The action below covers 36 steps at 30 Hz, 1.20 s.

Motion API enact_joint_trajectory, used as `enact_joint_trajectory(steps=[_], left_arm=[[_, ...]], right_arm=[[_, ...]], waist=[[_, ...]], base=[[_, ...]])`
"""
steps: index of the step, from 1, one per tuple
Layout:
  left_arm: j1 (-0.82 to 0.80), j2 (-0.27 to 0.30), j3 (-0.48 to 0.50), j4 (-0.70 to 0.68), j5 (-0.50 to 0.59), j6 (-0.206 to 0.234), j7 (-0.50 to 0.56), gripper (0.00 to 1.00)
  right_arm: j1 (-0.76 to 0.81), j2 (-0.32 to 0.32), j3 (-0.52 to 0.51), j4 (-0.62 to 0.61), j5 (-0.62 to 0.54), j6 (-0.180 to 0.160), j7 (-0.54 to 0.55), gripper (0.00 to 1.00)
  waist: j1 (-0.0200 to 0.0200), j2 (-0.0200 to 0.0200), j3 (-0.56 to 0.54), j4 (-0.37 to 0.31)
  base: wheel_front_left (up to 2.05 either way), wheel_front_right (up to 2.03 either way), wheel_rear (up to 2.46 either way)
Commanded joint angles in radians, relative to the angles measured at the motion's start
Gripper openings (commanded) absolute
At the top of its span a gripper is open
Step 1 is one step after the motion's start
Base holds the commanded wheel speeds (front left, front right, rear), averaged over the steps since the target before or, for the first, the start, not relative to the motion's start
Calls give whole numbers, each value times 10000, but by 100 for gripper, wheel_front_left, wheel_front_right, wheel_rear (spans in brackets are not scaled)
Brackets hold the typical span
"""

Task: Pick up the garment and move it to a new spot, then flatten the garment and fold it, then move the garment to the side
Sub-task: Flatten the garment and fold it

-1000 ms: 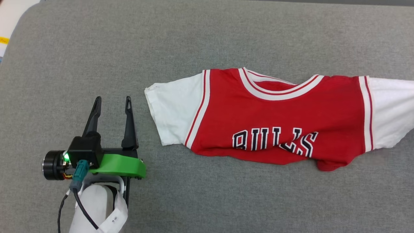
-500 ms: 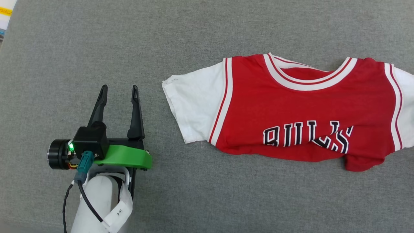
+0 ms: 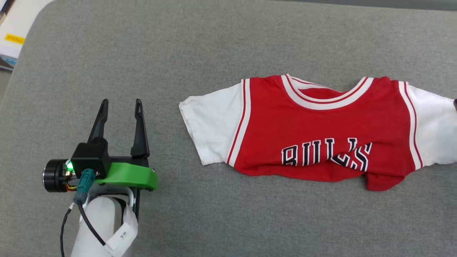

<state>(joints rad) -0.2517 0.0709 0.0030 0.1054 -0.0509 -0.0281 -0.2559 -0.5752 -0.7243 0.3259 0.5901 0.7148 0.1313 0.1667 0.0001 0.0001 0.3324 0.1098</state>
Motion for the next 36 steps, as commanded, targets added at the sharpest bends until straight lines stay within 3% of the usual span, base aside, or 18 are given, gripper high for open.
enact_joint_trajectory(steps=[1, 6, 12, 15, 18, 23, 31, 36], left_arm=[[79, 130, 80, -10, 20, -79, -59, 100], [-236, 459, 106, 134, 24, -362, -59, 100], [-1305, 1131, -271, 839, -238, -836, 34, 100], [-2095, 1595, -712, 1181, -497, -967, 641, 100], [-2864, 2054, -1265, 1380, -932, -1012, 1467, 100], [-4179, 3143, -3045, 1697, -2512, -1022, 3483, 100], [-5913, 4457, -5850, 1924, -5803, -1024, 7735, 100], [-6671, 4896, -7059, 2135, -7048, -1025, 9295, 100]], right_arm=[[302, -14, -25, -235, -38, -6, -425, 100], [963, 194, -551, -917, -569, -6, -1866, 100], [1991, 1104, -1721, -2077, -1547, -6, -2918, 100], [2595, 1684, -2272, -2800, -2004, -6, -3115, 100], [3129, 2206, -2688, -3494, -2394, -6, -3147, 100], [3881, 2932, -3115, -4442, -2780, -6, -2882, 100], [4312, 3291, -3182, -5049, -2890, -6, -2519, 100], [4159, 3339, -3037, -5228, -2847, -6, -2366, 100]], waist=[[-1, -1, -496, -290], [-1, -1, -744, -476], [-1, -1, -869, -603], [-1, -1, -882, -652], [-1, -1, -855, -710], [-1, -1, -792, -814], [-1, -1, -505, -965], [-1, -1, -163, -1137]], base=[[0, 0, 0], [0, 0, 0], [0, 0, 0], [0, 0, 0], [0, 0, 0], [0, 0, 0], [0, 0, 0], [0, 0, 0]])
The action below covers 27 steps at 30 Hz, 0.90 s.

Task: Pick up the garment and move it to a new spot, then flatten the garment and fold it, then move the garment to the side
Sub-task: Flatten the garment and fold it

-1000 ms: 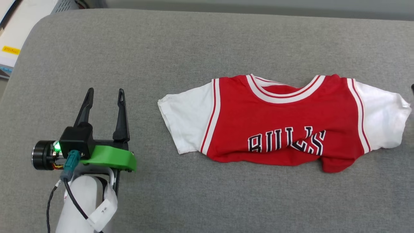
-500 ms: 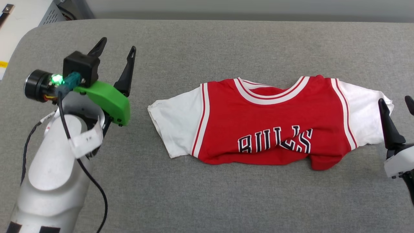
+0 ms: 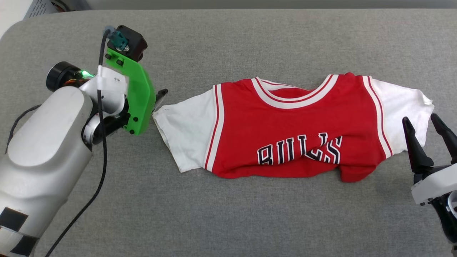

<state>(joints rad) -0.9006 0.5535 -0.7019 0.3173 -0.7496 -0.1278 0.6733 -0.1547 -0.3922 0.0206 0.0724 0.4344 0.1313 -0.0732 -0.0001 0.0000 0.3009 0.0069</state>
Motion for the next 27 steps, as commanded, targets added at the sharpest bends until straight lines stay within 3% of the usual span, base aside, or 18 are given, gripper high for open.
enact_joint_trajectory(steps=[1, 6, 16, 17, 18, 19, 27], left_arm=[[-319, 129, -221, 121, -247, -28, 190, 100], [-736, 298, -1205, 705, -834, -28, 724, 100], [-778, 515, -3143, 2214, -1560, -28, 488, 100], [-773, 540, -3296, 2238, -1661, -28, 488, 80], [-793, 588, -3457, 2256, -1752, -28, 416, 19], [-825, 633, -3575, 2278, -1846, -28, 294, 0], [-1067, 992, -3478, 2349, -2319, -28, -1613, 0]], right_arm=[[-112, 15, 64, -77, -28, -6, 48, 100], [-406, -37, 269, -77, 34, -6, 16, 100], [-865, -46, 666, 262, 46, -6, -266, 100], [-875, -49, 680, 288, 52, -6, -284, 100], [-887, -62, 689, 319, 59, -6, -309, 100], [-909, -87, 679, 344, 64, -6, -344, 100], [-1084, -518, 430, 444, 118, -6, -343, 100]], waist=[[1, 0, 242, -162], [1, 0, 613, -396], [1, 0, 1148, -756], [1, 0, 1151, -759], [1, 0, 1148, -757], [1, 0, 1137, -744], [1, 0, 666, -511]], base=[[0, 0, 0], [0, 0, 0], [0, 0, 0], [0, 0, 0], [0, 0, 0], [0, 0, 0], [0, 0, 0]])
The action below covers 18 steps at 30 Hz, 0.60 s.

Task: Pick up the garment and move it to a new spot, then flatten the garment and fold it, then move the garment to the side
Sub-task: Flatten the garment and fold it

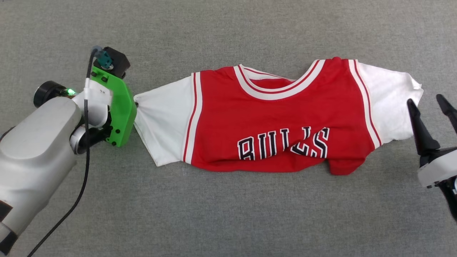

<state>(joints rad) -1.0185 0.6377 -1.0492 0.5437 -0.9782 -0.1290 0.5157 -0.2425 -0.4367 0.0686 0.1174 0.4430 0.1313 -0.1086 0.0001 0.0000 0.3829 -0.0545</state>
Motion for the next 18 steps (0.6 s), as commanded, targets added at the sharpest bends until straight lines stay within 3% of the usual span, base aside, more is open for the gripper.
enact_joint_trajectory(steps=[1, 6, 10, 18], left_arm=[[112, 249, 40, 45, -88, -17, -264, 0], [121, 725, 205, -233, -99, -17, -1046, 0], [160, 955, 292, -604, 41, 80, -1437, 0], [238, 954, 274, -1576, 268, 491, -1708, 0]], right_arm=[[-248, -203, -138, -38, 45, -6, 69, 100], [-528, -1034, -555, -398, 167, -6, 709, 100], [-881, -1861, -230, -664, 594, -6, 2104, 100], [-1821, -3529, 1430, -637, 2550, -6, 6653, 100]], waist=[[-1, 0, -238, 146], [-1, 0, -541, 390], [-1, 0, -596, 567], [-1, 0, -378, 913]], base=[[0, 0, 0], [0, 0, 0], [0, 0, 0], [0, 0, 0]])
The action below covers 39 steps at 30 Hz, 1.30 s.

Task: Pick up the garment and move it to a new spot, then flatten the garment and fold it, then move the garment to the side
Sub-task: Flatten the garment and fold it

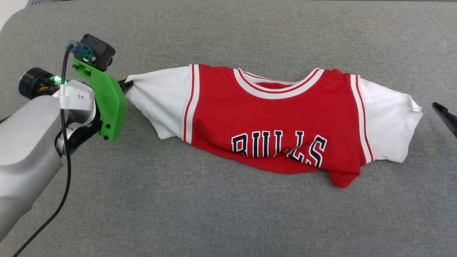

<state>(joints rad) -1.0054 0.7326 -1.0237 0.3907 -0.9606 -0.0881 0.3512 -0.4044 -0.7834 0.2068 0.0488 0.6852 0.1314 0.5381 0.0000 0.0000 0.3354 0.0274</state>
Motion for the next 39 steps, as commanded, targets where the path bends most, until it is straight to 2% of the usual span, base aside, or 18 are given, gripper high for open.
enact_joint_trajectory(steps=[1, 4, 8, 14, 19, 25, 26, 33, 35, 39], left_arm=[[93, -9, 16, -127, 121, 121, -82, 0], [-7, -76, 31, -399, 202, 226, -138, 0], [-160, -137, 58, -645, 283, 311, -172, 0], [-390, -174, 118, -935, 369, 394, -217, 0], [-510, -213, 128, -1025, 414, 407, -245, 0], [-488, -205, 119, -962, 399, 409, -307, 0], [-465, -185, 114, -941, 397, 409, -322, 0], [-390, -152, 194, -856, 425, 355, -779, 0], [-509, 39, 453, -1189, 699, 452, -1572, 0], [-636, 238, 667, -1683, 978, 657, -2116, 0]], right_arm=[[-337, -161, 169, 128, 298, -7, 638, 100], [-846, -354, 542, 506, 578, -7, 1871, 100], [-1496, -201, 855, 1123, 582, -7, 2484, 100], [-2350, 340, 1426, 2181, 353, -7, 2354, 100], [-2482, 316, 2460, 2974, -44, -7, 2010, 100], [-2338, 386, 3179, 3661, 560, -7, 1807, 100], [-2404, 332, 3280, 3634, 613, -7, 1628, 0], [-2921, 34, 3201, 3517, 1135, -7, -212, 0], [-3132, -400, 3115, 3074, 1293, -7, -1884, 0], [-3138, -668, 2979, 2654, 1528, -7, -2680, 0]], waist=[[0, 0, 129, 123], [0, 0, 304, 243], [0, 0, 538, 378], [0, 0, 963, 537], [0, 0, 1177, 625], [0, 0, 1158, 582], [0, 0, 1121, 548], [0, 0, 501, 352], [0, 0, -295, 233], [0, 0, -745, 173]], base=[[0, 0, 0], [0, 0, 0], [0, 0, 0], [0, 0, 0], [0, 0, 0], [0, 0, 0], [0, 0, 0], [0, 0, 0], [0, 0, 0], [0, 0, 0]])
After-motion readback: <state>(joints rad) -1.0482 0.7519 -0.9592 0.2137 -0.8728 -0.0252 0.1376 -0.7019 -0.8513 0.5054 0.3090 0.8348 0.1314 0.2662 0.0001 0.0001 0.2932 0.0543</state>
